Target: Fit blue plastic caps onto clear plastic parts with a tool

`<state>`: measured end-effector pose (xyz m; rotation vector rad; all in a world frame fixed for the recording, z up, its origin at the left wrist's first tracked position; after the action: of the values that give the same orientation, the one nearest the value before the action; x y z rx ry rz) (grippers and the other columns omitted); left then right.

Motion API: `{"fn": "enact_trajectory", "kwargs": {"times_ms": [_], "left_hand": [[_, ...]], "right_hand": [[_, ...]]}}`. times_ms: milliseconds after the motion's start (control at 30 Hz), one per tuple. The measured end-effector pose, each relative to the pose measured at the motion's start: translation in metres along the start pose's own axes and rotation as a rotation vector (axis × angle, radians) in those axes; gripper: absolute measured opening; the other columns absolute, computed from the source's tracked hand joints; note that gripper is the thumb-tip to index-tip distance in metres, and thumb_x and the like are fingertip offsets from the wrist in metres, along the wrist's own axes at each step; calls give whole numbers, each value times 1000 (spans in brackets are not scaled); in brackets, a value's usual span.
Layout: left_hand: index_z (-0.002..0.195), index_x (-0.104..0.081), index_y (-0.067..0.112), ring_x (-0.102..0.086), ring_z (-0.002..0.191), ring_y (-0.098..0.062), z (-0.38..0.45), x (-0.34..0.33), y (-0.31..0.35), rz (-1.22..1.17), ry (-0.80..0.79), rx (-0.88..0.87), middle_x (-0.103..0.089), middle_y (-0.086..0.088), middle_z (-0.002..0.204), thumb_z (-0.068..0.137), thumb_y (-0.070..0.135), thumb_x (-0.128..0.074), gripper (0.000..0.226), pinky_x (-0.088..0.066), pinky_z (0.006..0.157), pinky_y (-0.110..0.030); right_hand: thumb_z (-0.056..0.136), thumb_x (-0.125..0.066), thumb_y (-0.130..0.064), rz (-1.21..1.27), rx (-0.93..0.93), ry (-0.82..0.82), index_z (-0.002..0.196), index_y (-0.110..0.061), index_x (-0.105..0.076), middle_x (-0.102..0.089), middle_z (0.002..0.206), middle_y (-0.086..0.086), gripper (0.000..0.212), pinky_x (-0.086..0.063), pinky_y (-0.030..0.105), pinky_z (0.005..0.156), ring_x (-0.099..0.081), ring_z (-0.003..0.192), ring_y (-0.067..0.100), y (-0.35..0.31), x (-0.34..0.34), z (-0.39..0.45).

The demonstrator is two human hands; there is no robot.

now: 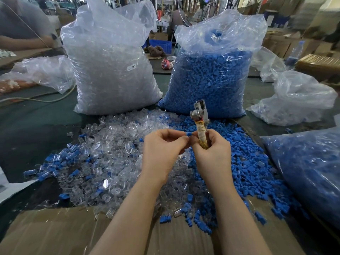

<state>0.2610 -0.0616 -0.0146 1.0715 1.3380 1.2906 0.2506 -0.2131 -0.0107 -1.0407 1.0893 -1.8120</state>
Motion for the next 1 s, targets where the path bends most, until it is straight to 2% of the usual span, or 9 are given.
{"fn": "enact_trajectory", "kwargs": {"times_ms": [167,300,467,567,633,700,767,933,1000], "left_hand": [[71,-73,23,-72,69,-11,-1,1,6,152,40,-98,-74,6,68,78,11,-81,15,-61,70,-32],[71,-72,26,-71,69,-8,-2,2,8,193,50,-144,-73,11,68,81,12,-80,18,-62,72,-34],[73,-72,27,-71,70,-7,-1,3,10,234,71,-199,-73,11,71,82,12,-78,19,-62,71,-34],[73,-70,29,-70,68,-6,0,4,11,247,76,-227,-73,13,71,83,12,-77,21,-60,68,-28],[75,-69,28,-70,67,-5,1,6,9,239,85,-222,-72,12,70,85,13,-76,20,-58,66,-23],[78,-69,25,-70,67,-6,3,10,7,190,99,-191,-73,9,70,86,12,-74,17,-59,67,-24],[81,-69,19,-72,69,-10,5,13,4,108,95,-161,-74,4,72,88,8,-72,13,-59,69,-24],[85,-68,12,-71,69,-11,9,17,4,-47,64,-134,-73,1,71,91,3,-66,11,-57,67,-20],[84,-67,13,-69,67,-9,10,18,4,-60,57,-139,-72,4,68,92,3,-65,13,-56,65,-18]], "right_hand": [[84,-67,-17,6,-42,-36,80,-21,-65,-61,62,-6,6,-38,31,54,-47,52,4,5,-3,1],[84,-67,-20,4,-66,-57,80,-19,-66,-63,65,-2,4,-45,39,57,-50,56,10,6,-5,1],[86,-68,-23,0,-99,-77,81,-18,-66,-57,58,-6,8,-38,34,53,-44,51,9,8,-7,1],[86,-67,-22,29,-131,-108,83,-16,-67,-63,64,2,7,-46,43,56,-51,54,21,6,-9,0],[86,-67,-21,35,-151,-168,84,-15,-67,-67,77,13,7,-51,43,61,-55,63,28,5,-10,0],[85,-68,-21,15,-164,-260,84,-17,-66,-66,82,13,4,-47,31,60,-55,63,17,7,-11,-1],[84,-70,-19,-31,-179,-341,84,-20,-66,-68,83,8,4,-47,26,64,-58,67,13,11,-10,-1],[86,-70,-17,-88,-201,-506,89,-22,-64,-66,82,0,9,-50,32,74,-64,82,21,15,-12,-6],[86,-69,-17,-105,-183,-544,92,-21,-63,-65,85,2,9,-50,39,78,-63,85,26,14,-14,-7]]}}
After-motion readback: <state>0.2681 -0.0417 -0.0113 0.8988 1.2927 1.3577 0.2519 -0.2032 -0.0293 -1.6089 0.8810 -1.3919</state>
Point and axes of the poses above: each hand's wrist, its own z-axis towards the middle knuckle, its own x-axis out of the back of the hand, y = z × x, the point moved 8 cm from there along z, towards the middle knuckle
